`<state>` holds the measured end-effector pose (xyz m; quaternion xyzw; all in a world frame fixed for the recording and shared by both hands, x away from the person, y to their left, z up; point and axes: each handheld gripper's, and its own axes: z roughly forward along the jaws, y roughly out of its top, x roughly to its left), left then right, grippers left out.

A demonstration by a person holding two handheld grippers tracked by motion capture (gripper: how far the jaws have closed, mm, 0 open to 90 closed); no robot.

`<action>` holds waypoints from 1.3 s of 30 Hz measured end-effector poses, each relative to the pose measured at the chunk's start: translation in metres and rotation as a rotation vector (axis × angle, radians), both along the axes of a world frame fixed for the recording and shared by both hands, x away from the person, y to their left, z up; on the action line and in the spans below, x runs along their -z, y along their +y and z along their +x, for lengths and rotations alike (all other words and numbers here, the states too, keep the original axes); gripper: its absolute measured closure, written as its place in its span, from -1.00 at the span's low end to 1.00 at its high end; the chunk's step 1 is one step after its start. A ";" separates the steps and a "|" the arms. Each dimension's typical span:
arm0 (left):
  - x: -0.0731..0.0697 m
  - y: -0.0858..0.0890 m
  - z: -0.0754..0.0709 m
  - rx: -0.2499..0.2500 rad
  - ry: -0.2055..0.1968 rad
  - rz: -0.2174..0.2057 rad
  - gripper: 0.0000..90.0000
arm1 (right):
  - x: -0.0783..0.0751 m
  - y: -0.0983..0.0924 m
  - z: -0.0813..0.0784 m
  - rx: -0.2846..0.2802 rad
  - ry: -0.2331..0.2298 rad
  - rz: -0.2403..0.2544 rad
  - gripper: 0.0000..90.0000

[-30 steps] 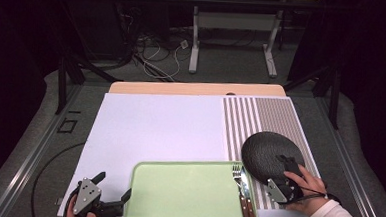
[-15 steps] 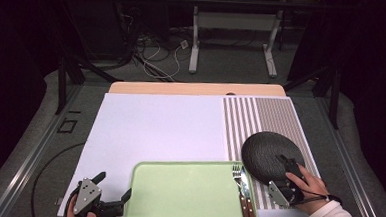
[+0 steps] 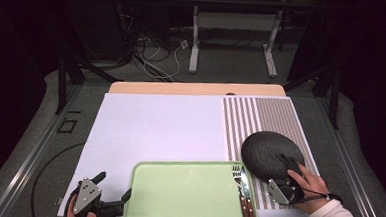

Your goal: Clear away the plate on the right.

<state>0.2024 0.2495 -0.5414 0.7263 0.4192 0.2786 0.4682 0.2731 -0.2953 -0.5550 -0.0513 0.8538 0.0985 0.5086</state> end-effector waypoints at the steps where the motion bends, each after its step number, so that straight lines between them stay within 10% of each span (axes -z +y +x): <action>1: 0.000 0.000 0.000 0.001 0.000 0.001 -0.99 | -0.003 0.000 0.000 0.000 0.003 -0.001 -0.81; 24: 0.000 0.000 0.000 0.002 0.000 0.001 -0.99 | -0.037 0.005 0.005 0.023 0.203 -0.075 0.34; 39: 0.000 0.000 0.000 0.002 0.002 0.003 -0.99 | -0.038 0.006 0.003 0.025 0.228 -0.112 0.87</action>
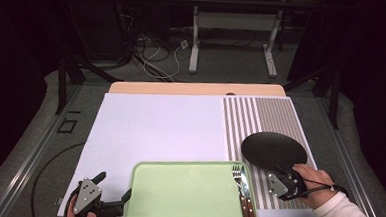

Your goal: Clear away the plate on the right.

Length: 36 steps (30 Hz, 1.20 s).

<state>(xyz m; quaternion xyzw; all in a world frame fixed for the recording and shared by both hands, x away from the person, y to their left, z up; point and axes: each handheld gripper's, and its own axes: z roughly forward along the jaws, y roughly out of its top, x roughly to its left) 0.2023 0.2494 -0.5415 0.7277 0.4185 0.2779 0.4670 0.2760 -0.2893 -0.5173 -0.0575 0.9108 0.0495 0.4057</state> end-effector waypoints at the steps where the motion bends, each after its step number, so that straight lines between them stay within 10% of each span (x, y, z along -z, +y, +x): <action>1: 0.000 0.000 0.000 0.000 -0.001 0.001 -0.99 | 0.000 0.000 0.000 0.004 0.001 -0.002 0.87; 18: 0.000 0.001 0.000 -0.002 0.000 0.000 -0.99 | -0.001 -0.001 -0.001 0.021 -0.021 0.009 0.89; 36: 0.000 0.001 0.000 -0.007 0.002 -0.009 -0.99 | -0.048 0.016 -0.019 -0.042 -0.124 0.049 0.89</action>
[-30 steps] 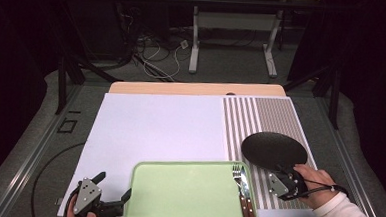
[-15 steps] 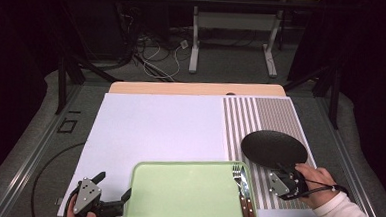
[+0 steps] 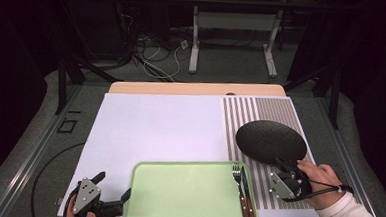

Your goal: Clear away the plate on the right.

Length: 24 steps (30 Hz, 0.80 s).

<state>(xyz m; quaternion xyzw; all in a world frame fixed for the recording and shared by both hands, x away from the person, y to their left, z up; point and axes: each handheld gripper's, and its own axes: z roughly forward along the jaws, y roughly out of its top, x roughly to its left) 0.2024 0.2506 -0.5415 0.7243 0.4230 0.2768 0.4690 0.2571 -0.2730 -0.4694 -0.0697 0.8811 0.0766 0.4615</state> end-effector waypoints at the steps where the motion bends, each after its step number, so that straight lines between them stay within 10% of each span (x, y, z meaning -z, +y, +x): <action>1: 0.000 0.000 0.000 0.000 0.000 0.000 -0.99 | 0.000 0.001 -0.001 -0.011 -0.010 -0.002 0.89; 24: 0.000 0.001 0.001 -0.009 -0.002 -0.013 -0.99 | -0.004 0.068 -0.010 -0.218 -0.025 0.014 0.86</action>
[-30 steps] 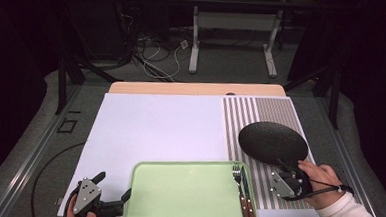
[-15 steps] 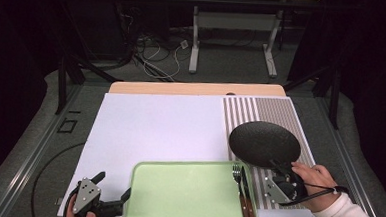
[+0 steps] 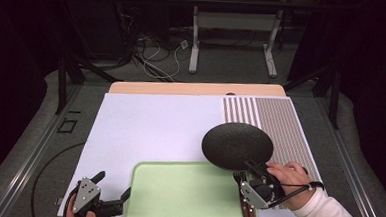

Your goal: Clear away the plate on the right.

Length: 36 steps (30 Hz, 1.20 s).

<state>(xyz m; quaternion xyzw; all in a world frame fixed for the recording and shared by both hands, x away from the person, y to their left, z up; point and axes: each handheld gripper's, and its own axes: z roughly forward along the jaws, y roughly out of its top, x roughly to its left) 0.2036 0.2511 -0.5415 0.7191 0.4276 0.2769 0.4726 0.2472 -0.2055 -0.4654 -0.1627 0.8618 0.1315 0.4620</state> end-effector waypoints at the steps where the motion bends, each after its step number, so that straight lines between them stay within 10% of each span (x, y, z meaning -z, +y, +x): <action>1: 0.000 0.000 0.000 0.000 0.000 -0.002 -0.99 | -0.001 0.004 -0.001 -0.011 0.000 0.004 0.86; 36: 0.000 0.002 -0.001 0.000 -0.004 -0.001 -0.99 | 0.004 0.077 -0.070 -0.379 0.020 -0.043 0.80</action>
